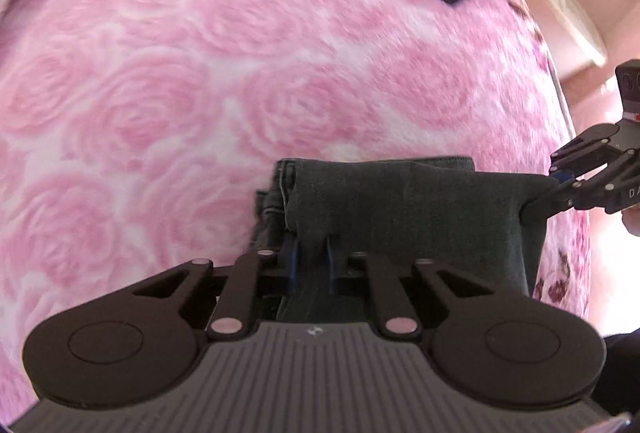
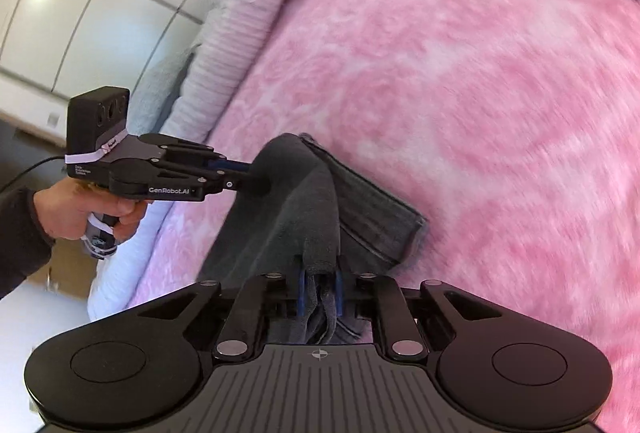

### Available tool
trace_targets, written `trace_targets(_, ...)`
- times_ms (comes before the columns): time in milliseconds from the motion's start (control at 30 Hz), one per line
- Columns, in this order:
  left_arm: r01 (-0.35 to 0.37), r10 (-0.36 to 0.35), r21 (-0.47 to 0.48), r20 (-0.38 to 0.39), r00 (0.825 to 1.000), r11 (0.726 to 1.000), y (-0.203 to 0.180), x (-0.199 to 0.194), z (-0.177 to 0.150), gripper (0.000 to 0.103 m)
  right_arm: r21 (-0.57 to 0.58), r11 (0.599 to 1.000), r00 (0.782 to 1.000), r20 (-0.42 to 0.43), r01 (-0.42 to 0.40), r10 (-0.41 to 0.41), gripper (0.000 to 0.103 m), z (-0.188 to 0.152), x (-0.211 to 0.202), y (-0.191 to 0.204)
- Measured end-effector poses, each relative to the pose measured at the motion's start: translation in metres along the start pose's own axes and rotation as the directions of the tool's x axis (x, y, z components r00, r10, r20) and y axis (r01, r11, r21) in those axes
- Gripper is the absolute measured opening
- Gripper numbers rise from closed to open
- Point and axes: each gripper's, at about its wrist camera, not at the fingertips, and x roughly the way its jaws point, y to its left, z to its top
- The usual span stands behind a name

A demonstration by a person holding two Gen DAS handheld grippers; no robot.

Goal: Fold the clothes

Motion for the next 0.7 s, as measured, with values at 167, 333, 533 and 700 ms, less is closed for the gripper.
trace_targets(167,-0.017,0.017,-0.052,0.007,1.0,0.999,0.012,0.018,-0.005,0.013,-0.053,0.999,1.0,-0.029,0.0,-0.002,0.012,0.013,0.015,-0.003)
trace_targets(333,-0.046,0.047,-0.025,0.018,0.999,0.999,0.005,0.025,-0.002,0.018,-0.026,1.0,0.999,-0.035,-0.01,0.009,0.012,0.019,0.024,-0.015)
trace_targets(533,-0.012,0.016,-0.098,0.044,0.999,0.995,0.016,0.023,-0.013,0.014,-0.069,0.996,0.997,-0.063,-0.048,0.044,0.012,0.032,0.03,-0.017)
trace_targets(700,-0.023,0.034,-0.103,0.1,0.994,0.994,0.013,-0.007,-0.023,0.006,-0.101,0.992,0.997,-0.028,-0.081,0.079,0.011,0.025,0.009,0.005)
